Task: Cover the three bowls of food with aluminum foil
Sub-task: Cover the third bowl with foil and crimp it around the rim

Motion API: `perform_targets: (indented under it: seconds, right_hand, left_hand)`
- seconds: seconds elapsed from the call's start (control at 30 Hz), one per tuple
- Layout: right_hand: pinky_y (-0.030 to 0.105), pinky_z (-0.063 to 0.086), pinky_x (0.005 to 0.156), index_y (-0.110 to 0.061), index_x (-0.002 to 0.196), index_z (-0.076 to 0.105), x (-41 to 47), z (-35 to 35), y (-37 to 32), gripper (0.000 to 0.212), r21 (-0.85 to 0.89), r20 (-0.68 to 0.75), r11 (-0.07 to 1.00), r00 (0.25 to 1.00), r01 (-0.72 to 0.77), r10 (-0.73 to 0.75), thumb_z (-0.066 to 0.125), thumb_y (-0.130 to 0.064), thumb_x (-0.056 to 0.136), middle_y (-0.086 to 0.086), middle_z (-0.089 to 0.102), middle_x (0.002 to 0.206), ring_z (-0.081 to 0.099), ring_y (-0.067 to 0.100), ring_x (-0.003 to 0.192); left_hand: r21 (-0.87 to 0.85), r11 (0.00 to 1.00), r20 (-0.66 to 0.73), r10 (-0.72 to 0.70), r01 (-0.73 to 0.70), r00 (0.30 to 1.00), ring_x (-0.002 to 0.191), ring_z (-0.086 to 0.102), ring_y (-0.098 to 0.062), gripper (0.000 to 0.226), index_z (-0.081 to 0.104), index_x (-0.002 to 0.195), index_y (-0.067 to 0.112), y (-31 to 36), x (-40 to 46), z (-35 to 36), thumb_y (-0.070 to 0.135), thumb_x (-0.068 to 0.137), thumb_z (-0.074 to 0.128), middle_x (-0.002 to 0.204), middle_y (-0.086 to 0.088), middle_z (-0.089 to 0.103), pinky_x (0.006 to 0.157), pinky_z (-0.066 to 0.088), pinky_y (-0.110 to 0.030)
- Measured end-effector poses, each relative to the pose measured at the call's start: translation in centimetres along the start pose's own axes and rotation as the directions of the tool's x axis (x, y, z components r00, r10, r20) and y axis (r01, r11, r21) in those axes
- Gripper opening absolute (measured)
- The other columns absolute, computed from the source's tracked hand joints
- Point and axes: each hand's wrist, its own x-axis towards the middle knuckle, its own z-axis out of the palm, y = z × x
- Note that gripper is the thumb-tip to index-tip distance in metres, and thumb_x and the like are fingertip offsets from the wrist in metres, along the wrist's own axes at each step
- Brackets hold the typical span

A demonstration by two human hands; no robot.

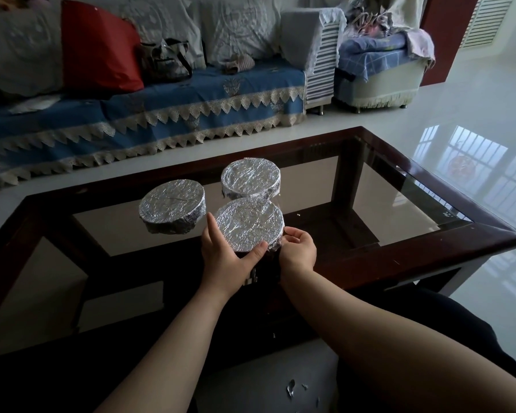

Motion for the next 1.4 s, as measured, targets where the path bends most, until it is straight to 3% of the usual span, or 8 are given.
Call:
perform_targets:
  seconds: [0.1,0.23,0.53,0.7,0.83,1.07,1.23,1.4]
  right_hand:
    - [0.034,0.057,0.082,-0.019,0.094,0.062,-0.2,-0.2,0.0,0.011,-0.045,0.028,0.998,0.999,0.046,-0.045,0.063,-0.011,0.087,0.0,0.069,0.095,0.067,0.014,0.086]
    - [0.011,0.051,0.06,-0.011,0.101,0.059,-0.8,-0.7,-0.3,0.025,-0.031,0.111,0.995,0.99,0.093,-0.089,0.07,-0.002,0.079,-0.002,0.067,0.091,0.063,0.004,0.075]
    - [0.032,0.053,0.076,-0.013,0.099,0.056,0.0,-0.7,-0.3,0.021,-0.253,0.129,0.96,0.988,0.119,-0.088,0.06,-0.005,0.08,0.002,0.063,0.096,0.062,0.017,0.087]
    - [0.02,0.04,0.059,-0.009,0.104,0.052,0.1,-0.7,-0.6,0.023,-0.292,0.158,0.945,0.982,0.15,-0.107,0.051,0.0,0.083,-0.005,0.055,0.081,0.052,0.007,0.071]
    - [0.02,0.036,0.055,-0.009,0.109,0.05,0.1,-0.6,-0.6,0.026,-0.32,0.177,0.935,0.979,0.151,-0.098,0.053,-0.001,0.084,-0.003,0.056,0.086,0.051,0.006,0.072]
    - [0.023,0.047,0.062,-0.007,0.112,0.048,-0.6,-0.8,-0.1,0.037,-0.236,0.198,0.968,0.98,0.081,-0.034,0.067,-0.015,0.081,0.003,0.06,0.098,0.06,0.014,0.084]
    - [0.027,0.051,0.076,-0.007,0.122,0.043,-0.4,-0.6,-0.4,0.046,-0.229,0.201,0.971,0.979,0.072,-0.025,0.065,-0.01,0.081,0.007,0.058,0.109,0.06,0.017,0.093]
    - [0.043,0.052,0.094,-0.007,0.135,0.039,0.4,-1.9,-1.4,0.056,-0.244,0.209,0.969,0.978,0.041,0.011,0.055,-0.001,0.082,0.001,0.05,0.118,0.059,0.024,0.109]
  left_hand:
    - [-0.002,1.0,-0.009,-0.001,0.001,1.0,0.144,0.008,-0.019,0.123,-0.007,0.152,0.014,0.0,0.0,0.0,0.045,0.07,0.079,0.157,-0.01,0.004,0.108,0.009,-0.02]
    - [-0.001,1.0,-0.019,-0.002,0.002,1.0,0.144,0.009,-0.02,0.123,-0.007,0.152,0.015,0.0,0.0,0.1,0.045,0.069,0.079,0.156,-0.011,0.005,0.108,0.01,-0.021]
    - [-0.011,1.0,-0.026,-0.018,0.018,1.0,0.144,0.01,-0.02,0.122,-0.006,0.152,0.015,-0.2,0.1,0.2,0.047,0.069,0.078,0.156,-0.011,0.006,0.108,0.01,-0.021]
    - [-0.015,1.0,-0.037,-0.021,0.021,0.999,0.144,0.011,-0.021,0.123,-0.006,0.152,0.016,-0.1,0.2,0.1,0.048,0.069,0.079,0.156,-0.011,0.007,0.107,0.011,-0.021]
    - [-0.062,0.998,-0.021,-0.031,0.03,0.999,0.144,0.012,-0.02,0.126,-0.009,0.152,0.019,-0.1,0.2,-0.1,0.047,0.067,0.08,0.156,-0.011,0.005,0.107,0.014,-0.023]
    - [-0.087,0.996,-0.026,-0.03,0.028,0.999,0.144,0.013,-0.022,0.127,-0.009,0.152,0.021,-0.1,0.1,0.0,0.047,0.066,0.081,0.156,-0.01,0.005,0.108,0.016,-0.026]
    - [-0.106,0.993,-0.007,-0.044,0.043,0.999,0.145,0.012,-0.021,0.129,-0.011,0.151,0.023,-0.1,0.2,-0.4,0.05,0.063,0.08,0.157,-0.009,0.004,0.107,0.016,-0.024]
    - [-0.052,0.999,0.001,-0.015,0.015,1.0,0.146,0.009,-0.021,0.122,-0.005,0.152,0.019,0.1,0.3,-0.5,0.047,0.068,0.079,0.158,-0.01,0.002,0.108,0.012,-0.024]
